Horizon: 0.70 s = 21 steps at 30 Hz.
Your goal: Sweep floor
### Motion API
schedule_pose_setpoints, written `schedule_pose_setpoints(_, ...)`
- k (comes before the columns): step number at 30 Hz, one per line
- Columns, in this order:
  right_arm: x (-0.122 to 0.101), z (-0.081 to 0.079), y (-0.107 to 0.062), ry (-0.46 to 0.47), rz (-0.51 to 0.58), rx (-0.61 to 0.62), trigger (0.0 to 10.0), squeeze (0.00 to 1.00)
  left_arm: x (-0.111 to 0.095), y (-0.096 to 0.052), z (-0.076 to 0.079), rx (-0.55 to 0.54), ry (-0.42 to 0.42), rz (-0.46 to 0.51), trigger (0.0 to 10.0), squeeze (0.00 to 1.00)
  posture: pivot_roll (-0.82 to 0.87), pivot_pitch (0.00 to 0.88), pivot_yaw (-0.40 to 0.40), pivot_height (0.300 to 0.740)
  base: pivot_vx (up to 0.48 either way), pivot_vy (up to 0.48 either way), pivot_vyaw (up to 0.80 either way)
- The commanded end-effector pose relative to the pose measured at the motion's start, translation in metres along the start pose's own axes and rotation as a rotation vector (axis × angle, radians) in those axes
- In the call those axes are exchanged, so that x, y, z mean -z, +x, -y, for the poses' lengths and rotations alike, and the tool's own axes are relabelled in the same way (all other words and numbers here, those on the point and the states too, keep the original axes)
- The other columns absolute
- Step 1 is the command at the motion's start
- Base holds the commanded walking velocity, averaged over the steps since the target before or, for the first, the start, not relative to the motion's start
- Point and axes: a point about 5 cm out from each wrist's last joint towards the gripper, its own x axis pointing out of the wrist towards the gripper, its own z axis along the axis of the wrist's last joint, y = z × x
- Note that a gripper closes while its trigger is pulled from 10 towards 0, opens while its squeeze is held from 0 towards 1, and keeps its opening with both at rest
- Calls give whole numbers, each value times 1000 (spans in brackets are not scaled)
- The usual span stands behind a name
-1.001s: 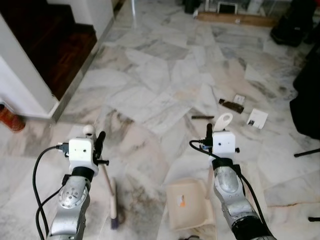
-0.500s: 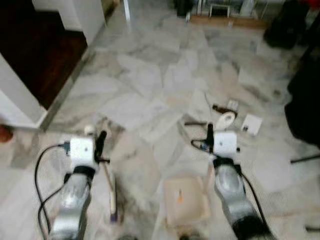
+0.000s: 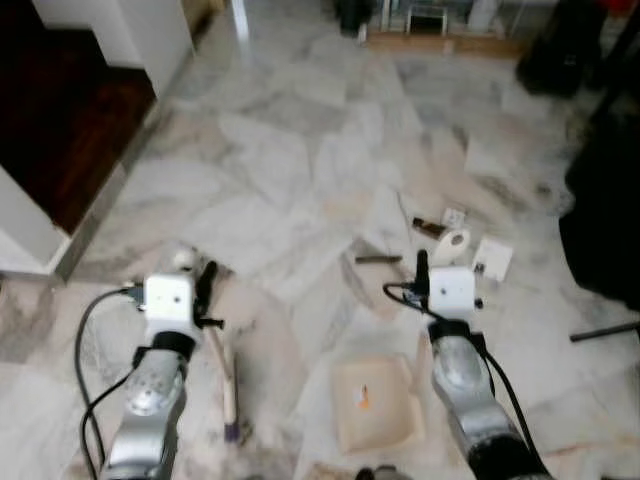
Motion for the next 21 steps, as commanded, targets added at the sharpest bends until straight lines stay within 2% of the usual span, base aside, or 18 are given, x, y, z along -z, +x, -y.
schedule_pose_setpoints(1,-6,-4,2,-6,28,-12,10000,0,-3,-2,-5,-10,16,12,10000,0,137,189,-15,740,307,0,0)
schedule_pose_setpoints(8,-6,-7,2,-14,27,-37,10000,0,-2,-1,-5,-9,16,11,10000,0,135,184,-14,740,306,0,0)
schedule_pose_setpoints(13,-7,-10,2,-18,34,-53,10000,0,-2,-1,-5,-7,15,11,10000,0,134,179,-14,740,306,0,795)
schedule_pose_setpoints(21,-7,-12,1,17,34,-59,10000,0,-2,-2,-5,-5,17,10,10000,0,137,158,-11,740,306,0,0)
